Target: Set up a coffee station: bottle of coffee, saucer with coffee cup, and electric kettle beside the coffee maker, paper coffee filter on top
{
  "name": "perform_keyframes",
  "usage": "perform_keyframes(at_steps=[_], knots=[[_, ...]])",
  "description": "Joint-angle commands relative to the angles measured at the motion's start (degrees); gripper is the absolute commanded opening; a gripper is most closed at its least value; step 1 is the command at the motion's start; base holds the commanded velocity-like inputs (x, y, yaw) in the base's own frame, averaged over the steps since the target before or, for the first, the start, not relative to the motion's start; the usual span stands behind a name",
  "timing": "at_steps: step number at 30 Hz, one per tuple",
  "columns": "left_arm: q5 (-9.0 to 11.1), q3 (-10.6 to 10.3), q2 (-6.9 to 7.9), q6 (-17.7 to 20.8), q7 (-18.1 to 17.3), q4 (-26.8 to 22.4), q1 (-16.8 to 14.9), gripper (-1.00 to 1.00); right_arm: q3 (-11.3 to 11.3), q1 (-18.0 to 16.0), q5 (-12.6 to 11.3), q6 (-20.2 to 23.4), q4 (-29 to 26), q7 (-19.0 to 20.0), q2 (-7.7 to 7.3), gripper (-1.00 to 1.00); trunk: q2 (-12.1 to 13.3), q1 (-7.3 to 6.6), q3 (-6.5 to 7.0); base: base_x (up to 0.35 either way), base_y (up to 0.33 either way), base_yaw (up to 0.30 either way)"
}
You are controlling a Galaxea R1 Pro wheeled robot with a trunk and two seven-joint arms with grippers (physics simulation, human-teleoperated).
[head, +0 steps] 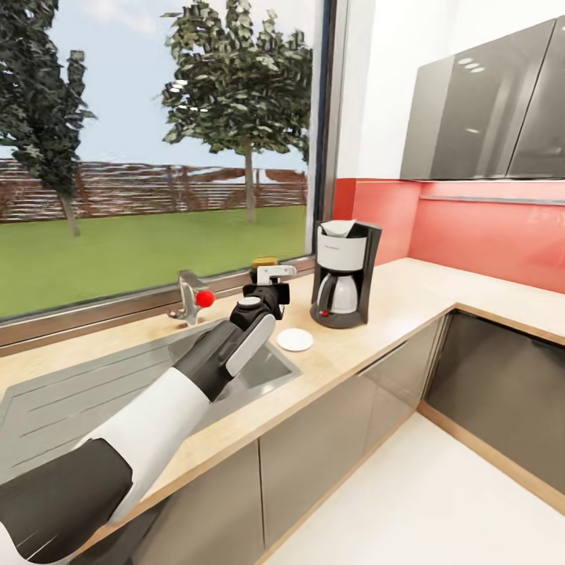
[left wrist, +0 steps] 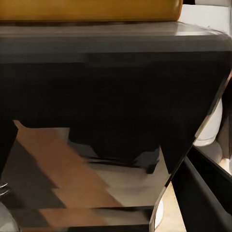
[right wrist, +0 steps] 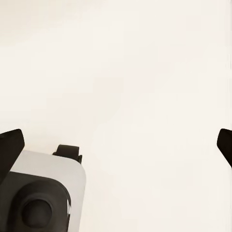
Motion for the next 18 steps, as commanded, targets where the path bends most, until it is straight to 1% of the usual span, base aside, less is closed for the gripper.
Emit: perform_keyframes(at_steps=[1, 8, 18], knots=[[0.4, -0.2, 0.02, 0.1, 0.5, -0.1, -0.1, -1.00, 0.0, 0.0, 0.3, -0.2, 0.0, 0.0, -0.02, 1.00, 0.0, 0.01, -0.07, 0.069, -0.134, 0.000], [0.4, -0.2, 0.02, 0.0, 0.5, -0.1, -0.1, -1.00, 0.0, 0.0, 0.3, -0.2, 0.0, 0.1, -0.08, 1.00, 0.0, 0.01, -0.07, 0.092, -0.115, 0.000], [0.4, -0.2, 0.02, 0.0, 0.5, -0.2, -0.1, -1.00, 0.0, 0.0, 0.3, -0.2, 0.0, 0.1, -0.02, 1.00, 0.0, 0.01, -0.07, 0.038, -0.038, 0.000]])
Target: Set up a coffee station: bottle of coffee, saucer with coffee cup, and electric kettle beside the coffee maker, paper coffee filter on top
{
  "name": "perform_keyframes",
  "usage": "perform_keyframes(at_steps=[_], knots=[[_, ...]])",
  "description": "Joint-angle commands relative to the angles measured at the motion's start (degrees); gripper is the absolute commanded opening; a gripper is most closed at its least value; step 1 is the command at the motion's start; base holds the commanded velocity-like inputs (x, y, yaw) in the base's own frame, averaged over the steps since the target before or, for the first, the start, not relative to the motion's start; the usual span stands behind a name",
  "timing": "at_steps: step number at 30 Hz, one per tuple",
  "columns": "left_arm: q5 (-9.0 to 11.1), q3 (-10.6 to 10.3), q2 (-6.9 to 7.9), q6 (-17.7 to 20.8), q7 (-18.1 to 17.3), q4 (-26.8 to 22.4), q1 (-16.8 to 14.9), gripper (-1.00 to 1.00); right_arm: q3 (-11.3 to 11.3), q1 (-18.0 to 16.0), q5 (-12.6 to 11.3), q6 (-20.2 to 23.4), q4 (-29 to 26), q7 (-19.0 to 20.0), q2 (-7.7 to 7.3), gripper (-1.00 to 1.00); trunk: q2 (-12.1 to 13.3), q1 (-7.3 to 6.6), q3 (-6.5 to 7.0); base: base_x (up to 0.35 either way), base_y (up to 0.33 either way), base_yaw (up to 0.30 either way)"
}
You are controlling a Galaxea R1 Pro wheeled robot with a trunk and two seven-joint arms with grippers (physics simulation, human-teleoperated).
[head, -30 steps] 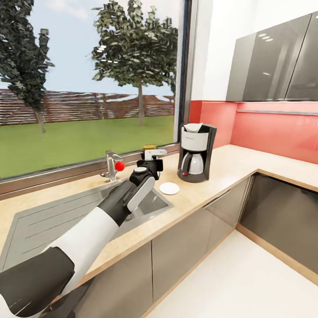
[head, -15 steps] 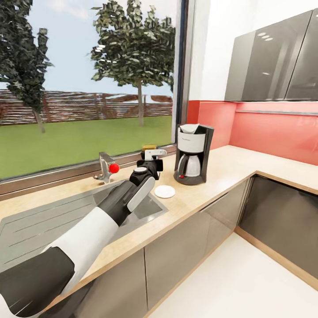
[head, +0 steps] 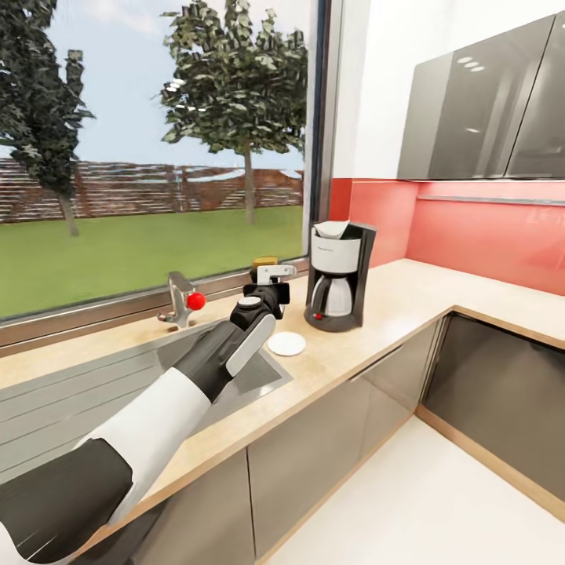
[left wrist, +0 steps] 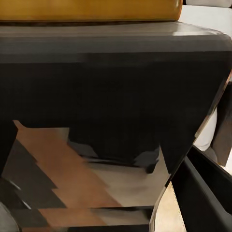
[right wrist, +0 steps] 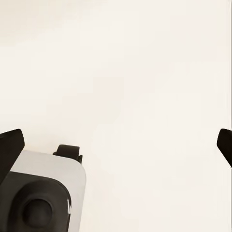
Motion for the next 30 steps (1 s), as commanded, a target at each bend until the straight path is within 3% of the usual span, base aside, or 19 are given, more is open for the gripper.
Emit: perform_keyframes(at_steps=[1, 6, 16, 30], knots=[[0.4, -0.1, 0.02, 0.1, 0.5, -0.1, -0.1, -1.00, 0.0, -0.1, 0.3, -0.2, 0.0, 0.1, -0.02, 1.00, 0.0, 0.02, -0.07, 0.169, -0.146, 0.000], [0.4, -0.1, 0.02, 0.1, 0.5, -0.1, -0.1, -1.00, 0.0, -0.1, 0.3, -0.2, 0.0, 0.0, 0.01, 1.00, 0.0, 0.02, -0.07, 0.119, -0.097, 0.037], [0.4, -0.2, 0.02, 0.1, 0.5, -0.1, -0.1, -1.00, 0.0, -0.1, 0.3, -0.2, 0.0, 0.0, 0.07, 1.00, 0.0, 0.02, -0.07, 0.016, -0.013, 0.212], [0.4, -0.2, 0.02, 0.1, 0.5, -0.4, -0.1, -1.00, 0.0, -0.1, 0.3, -0.2, 0.0, 0.1, -0.02, 1.00, 0.0, 0.02, -0.07, 0.081, -0.102, 0.011]])
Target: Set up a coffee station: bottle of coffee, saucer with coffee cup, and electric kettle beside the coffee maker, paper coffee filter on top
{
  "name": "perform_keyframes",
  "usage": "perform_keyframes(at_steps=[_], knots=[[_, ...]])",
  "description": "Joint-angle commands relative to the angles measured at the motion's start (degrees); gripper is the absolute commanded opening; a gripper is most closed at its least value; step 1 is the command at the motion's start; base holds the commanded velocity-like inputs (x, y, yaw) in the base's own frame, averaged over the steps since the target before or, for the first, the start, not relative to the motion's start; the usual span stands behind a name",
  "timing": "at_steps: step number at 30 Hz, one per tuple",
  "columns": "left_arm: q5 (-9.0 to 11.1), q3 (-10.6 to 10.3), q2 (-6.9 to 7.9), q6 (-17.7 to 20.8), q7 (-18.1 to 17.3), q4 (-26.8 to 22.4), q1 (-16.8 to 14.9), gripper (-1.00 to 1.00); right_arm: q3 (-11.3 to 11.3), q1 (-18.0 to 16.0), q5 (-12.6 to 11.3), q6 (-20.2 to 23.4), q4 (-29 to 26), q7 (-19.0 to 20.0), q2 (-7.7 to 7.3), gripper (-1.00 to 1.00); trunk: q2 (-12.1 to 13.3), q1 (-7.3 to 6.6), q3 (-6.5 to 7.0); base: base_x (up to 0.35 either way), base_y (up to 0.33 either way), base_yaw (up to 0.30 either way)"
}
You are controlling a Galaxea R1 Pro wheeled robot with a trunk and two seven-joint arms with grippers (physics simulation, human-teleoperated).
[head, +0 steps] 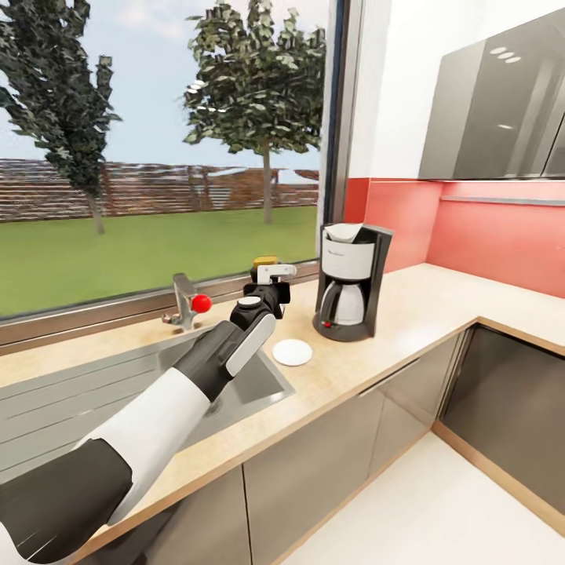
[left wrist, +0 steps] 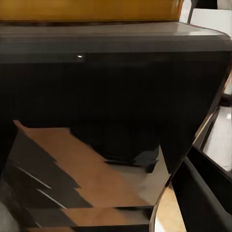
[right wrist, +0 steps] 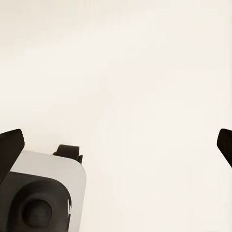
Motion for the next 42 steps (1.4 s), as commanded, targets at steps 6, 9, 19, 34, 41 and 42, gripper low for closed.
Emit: perform_keyframes(at_steps=[6, 9, 19, 34, 41, 42], knots=[[0.4, -0.2, 0.02, 0.1, 0.5, 0.1, -0.1, -1.00, 0.0, -0.1, 0.3, -0.2, 0.0, 0.0, -0.02, 1.00, 0.0, 0.01, -0.07, 0.059, -0.070, 0.000], [0.4, -0.2, 0.02, 0.1, 0.5, 0.1, -0.1, -1.00, 0.0, 0.0, 0.3, -0.2, 0.0, 0.0, -0.02, 1.00, 0.0, 0.01, -0.07, 0.135, -0.139, 0.000], [0.4, -0.1, 0.02, 0.1, 0.5, 0.1, -0.1, -1.00, 0.0, 0.0, 0.3, -0.1, 0.0, 0.0, -0.01, 1.00, 0.0, 0.01, -0.07, 0.094, -0.085, 0.000], [0.4, -0.2, 0.04, -3.1, 0.4, 3.8, 0.1, -1.00, 0.0, -0.1, 0.3, -0.2, 0.0, 0.0, -0.02, 1.00, 0.0, 0.01, -0.07, 0.102, -0.052, 0.000], [0.4, -0.4, 0.02, -3.7, 0.1, 6.0, 0.8, -1.00, 0.0, -0.1, 0.3, -0.1, 0.0, 0.0, -0.01, 1.00, 0.0, 0.01, -0.07, 0.059, 0.000, 0.000], [0.4, -0.4, 0.02, -3.7, 0.1, 6.1, 0.8, -1.00, 0.0, -0.1, 0.3, -0.1, 0.0, 0.0, 0.00, 1.00, 0.0, 0.01, -0.07, 0.058, 0.000, 0.000]])
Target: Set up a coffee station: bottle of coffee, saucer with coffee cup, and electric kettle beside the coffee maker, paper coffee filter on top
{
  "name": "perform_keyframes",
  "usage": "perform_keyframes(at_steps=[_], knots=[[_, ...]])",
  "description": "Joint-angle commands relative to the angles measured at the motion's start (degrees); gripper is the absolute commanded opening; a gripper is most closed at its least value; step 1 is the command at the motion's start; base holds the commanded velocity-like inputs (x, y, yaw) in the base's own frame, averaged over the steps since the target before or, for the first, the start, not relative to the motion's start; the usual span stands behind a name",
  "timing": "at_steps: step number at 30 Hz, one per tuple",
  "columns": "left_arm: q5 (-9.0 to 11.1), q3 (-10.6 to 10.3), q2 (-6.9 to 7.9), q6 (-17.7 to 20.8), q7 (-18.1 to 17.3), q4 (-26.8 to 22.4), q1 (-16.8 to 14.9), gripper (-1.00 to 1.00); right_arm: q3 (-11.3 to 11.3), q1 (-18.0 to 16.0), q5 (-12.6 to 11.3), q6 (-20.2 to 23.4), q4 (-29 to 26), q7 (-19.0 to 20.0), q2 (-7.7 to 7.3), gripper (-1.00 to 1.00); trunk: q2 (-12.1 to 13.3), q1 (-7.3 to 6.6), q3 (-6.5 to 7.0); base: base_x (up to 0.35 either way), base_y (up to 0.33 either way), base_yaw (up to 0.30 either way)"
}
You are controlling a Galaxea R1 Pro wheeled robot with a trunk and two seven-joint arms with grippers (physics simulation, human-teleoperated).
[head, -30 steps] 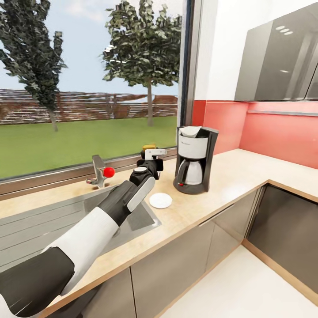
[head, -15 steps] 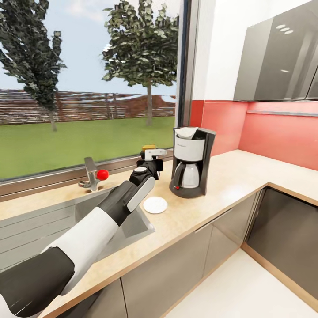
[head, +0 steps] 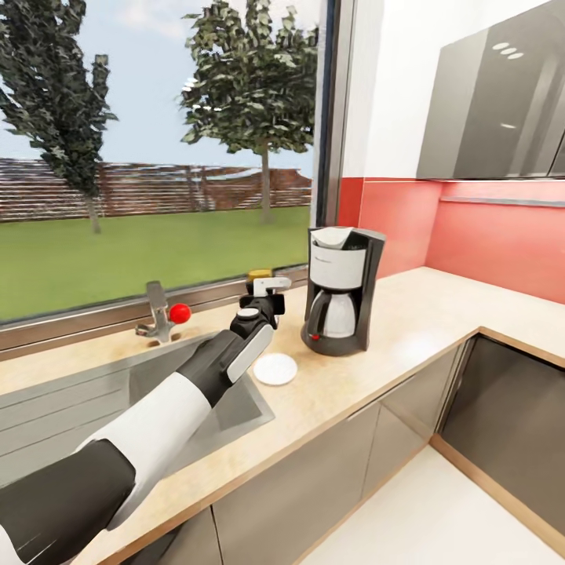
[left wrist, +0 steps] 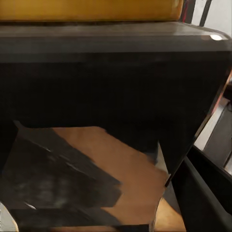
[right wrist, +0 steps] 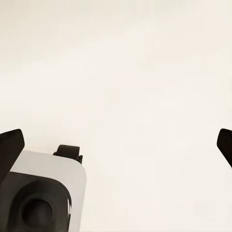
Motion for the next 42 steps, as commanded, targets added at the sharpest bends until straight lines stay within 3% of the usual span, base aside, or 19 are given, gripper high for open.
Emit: perform_keyframes(at_steps=[1, 42], knots=[[0.4, -0.2, 0.03, 0.1, 0.4, 0.0, -0.1, -1.00, 0.0, 0.0, 0.3, -0.2, 0.0, 0.0, -0.03, 1.00, 0.0, 0.01, -0.07, 0.046, 0.000, 0.000], [0.4, -0.2, 0.03, 0.1, 0.4, 0.1, 0.0, -1.00, 0.0, 0.0, 0.3, -0.2, 0.0, 0.0, -0.04, 1.00, 0.0, 0.01, -0.07, 0.083, -0.002, -0.034]])
